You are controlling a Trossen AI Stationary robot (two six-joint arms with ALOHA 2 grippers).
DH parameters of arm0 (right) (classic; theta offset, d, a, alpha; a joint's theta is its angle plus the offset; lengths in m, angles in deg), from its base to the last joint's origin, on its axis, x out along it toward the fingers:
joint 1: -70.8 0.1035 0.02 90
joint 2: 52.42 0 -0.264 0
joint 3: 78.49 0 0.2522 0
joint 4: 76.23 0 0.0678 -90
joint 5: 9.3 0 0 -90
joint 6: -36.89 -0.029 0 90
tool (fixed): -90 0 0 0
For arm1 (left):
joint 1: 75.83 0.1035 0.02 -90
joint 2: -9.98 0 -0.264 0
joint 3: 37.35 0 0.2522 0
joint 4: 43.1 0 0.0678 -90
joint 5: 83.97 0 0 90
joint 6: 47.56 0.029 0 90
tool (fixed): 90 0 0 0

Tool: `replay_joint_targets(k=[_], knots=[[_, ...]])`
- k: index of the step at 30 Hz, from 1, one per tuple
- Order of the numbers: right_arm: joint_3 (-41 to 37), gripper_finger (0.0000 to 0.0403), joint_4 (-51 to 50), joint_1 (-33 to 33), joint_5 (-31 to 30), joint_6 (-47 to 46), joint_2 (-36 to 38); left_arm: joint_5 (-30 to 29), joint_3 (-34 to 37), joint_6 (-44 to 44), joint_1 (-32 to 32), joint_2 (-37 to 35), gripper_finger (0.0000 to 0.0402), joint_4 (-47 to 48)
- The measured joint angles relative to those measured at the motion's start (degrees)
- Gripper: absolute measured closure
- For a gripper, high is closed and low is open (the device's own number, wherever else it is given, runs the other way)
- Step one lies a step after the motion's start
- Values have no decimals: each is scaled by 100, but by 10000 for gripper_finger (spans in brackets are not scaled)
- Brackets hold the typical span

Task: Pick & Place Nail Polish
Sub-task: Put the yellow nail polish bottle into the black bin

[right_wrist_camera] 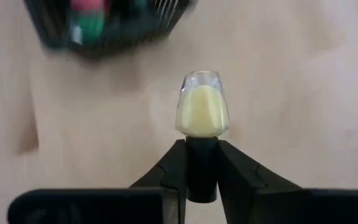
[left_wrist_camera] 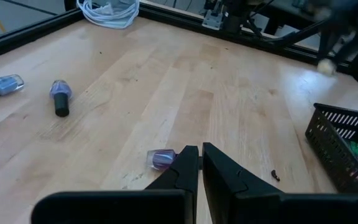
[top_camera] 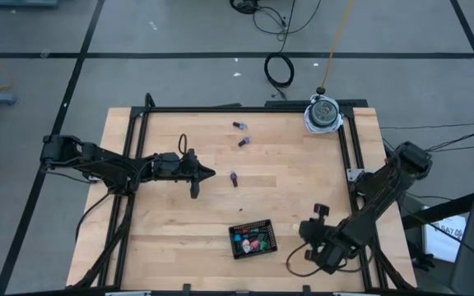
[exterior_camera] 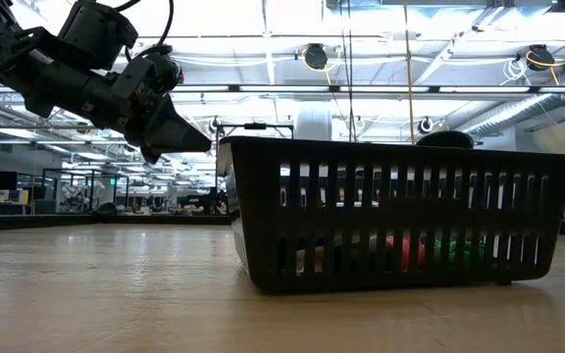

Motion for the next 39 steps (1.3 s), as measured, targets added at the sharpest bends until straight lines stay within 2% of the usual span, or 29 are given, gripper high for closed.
replay_joint_targets(k=[3,6,9,11,13,16,20,26,32,35,39], knots=[[1,354,172,40,-965,471,378,0,0,-1,0,0,382,0],[-170,354,803,-24,-1760,1296,623,2,0,31,0,0,382,0],[-539,354,2016,-198,-2101,2398,806,4,0,26,0,0,382,-3],[-869,354,3175,-377,-2061,3328,884,4,0,43,0,0,382,-4],[-1231,354,4525,-584,-1691,4284,927,7,2,49,0,0,382,-3],[-1745,354,6542,-922,-649,5431,936,15,2,52,0,0,382,-4],[-2216,354,8306,-1286,733,6105,939,15,2,58,0,0,382,-4],[-2393,354,9196,-1428,2531,6221,939,15,4,61,0,0,382,-3],[-2396,354,10007,-1142,4556,6253,939,15,4,61,0,0,382,-6],[-2396,354,10593,-889,4954,6404,939,15,4,61,0,0,382,-5],[-2396,354,11049,-510,4959,6752,940,13,4,59,0,0,382,-5]])
